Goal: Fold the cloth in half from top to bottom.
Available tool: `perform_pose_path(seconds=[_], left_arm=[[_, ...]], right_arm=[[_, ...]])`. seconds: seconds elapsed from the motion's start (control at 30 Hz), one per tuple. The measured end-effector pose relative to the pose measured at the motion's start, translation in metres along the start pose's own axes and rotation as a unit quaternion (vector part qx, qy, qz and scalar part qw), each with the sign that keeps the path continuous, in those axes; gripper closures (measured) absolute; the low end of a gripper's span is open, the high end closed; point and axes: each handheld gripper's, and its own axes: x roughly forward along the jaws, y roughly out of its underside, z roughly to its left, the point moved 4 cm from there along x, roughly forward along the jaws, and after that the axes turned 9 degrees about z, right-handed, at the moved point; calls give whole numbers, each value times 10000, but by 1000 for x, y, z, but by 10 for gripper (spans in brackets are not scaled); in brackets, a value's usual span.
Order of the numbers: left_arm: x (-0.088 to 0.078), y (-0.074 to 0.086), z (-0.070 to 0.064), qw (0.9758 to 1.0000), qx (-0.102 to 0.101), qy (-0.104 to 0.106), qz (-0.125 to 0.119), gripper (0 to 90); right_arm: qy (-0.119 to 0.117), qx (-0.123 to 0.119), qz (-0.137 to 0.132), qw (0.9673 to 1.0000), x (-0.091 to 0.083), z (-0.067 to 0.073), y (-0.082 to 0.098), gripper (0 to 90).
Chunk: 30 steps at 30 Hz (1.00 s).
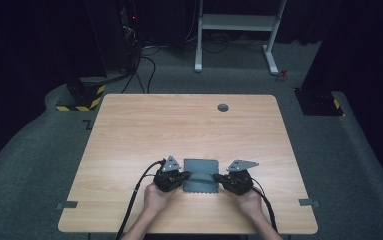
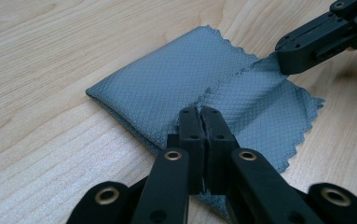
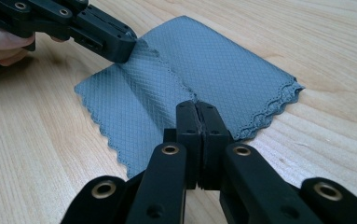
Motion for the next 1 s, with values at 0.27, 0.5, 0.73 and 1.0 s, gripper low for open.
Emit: perform_pose_path(seconds=[0.27,0.5,0.73,1.0], left_arm=[[1,3,-1,10000,42,-55,49,879],[1,4,-2,9999,53,-52,88,879],[2,8,-3,9999,51,-29,148,870],[1,11,-4,9999,-1,16,136,851]], right_arm=[[-8,12,13,10000,1,2,2,891],[28,-48,43,10000,2,3,2,891],[-14,3,78,10000,3,4,6,884],[-18,-8,131,9999,4,6,8,872]])
